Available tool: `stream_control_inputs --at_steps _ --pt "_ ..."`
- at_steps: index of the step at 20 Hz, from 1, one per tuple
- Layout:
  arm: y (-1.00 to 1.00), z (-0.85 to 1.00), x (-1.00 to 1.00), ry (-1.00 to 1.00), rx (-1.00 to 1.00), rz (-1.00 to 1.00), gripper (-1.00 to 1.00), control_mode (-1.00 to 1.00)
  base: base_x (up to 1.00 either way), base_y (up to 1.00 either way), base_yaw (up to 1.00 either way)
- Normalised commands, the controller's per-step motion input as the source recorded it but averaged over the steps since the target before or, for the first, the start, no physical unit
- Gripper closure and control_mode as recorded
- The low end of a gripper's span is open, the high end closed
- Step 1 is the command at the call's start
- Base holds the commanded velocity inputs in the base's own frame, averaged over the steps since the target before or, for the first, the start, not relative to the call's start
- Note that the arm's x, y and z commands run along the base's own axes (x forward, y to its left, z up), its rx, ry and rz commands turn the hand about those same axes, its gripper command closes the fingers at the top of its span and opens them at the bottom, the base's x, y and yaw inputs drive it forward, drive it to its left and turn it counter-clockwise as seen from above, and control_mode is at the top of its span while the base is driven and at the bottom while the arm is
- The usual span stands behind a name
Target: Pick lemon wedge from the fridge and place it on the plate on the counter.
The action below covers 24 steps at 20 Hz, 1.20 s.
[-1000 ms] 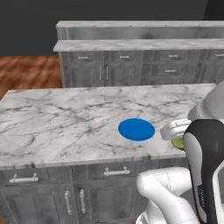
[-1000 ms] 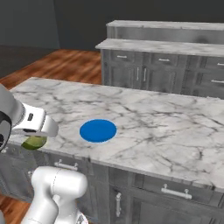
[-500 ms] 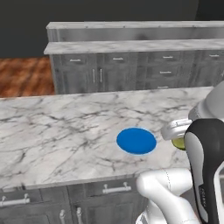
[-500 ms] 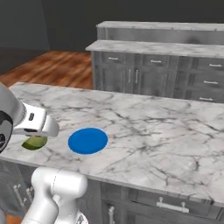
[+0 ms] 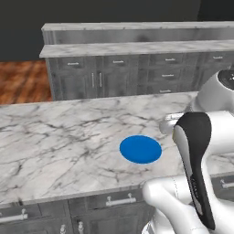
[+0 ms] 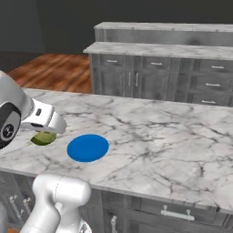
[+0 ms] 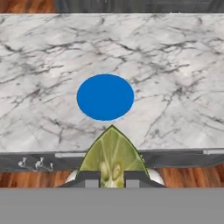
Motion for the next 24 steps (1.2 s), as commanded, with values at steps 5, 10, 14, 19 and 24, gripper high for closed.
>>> stream_control_inputs --at_steps 5,10,14,19,24 --pt "0.06 -0.33 0.79 0.0 -0.02 -0.12 1.0 -1.0 0.0 0.0 0.0" --pt "0.0 -0.59 0.65 0.0 0.0 0.0 1.0 -1.0 0.0 0.0 0.0" --pt "0.0 -0.64 0.75 0.0 0.0 0.0 1.0 -1.0 0.0 0.0 0.0" --pt "0.0 -0.63 0.76 0.05 0.0 0.0 1.0 -1.0 0.0 0.0 0.0" --pt "0.0 -0.57 0.67 0.1 0.0 0.0 1.0 -1.0 0.0 0.0 0.0"
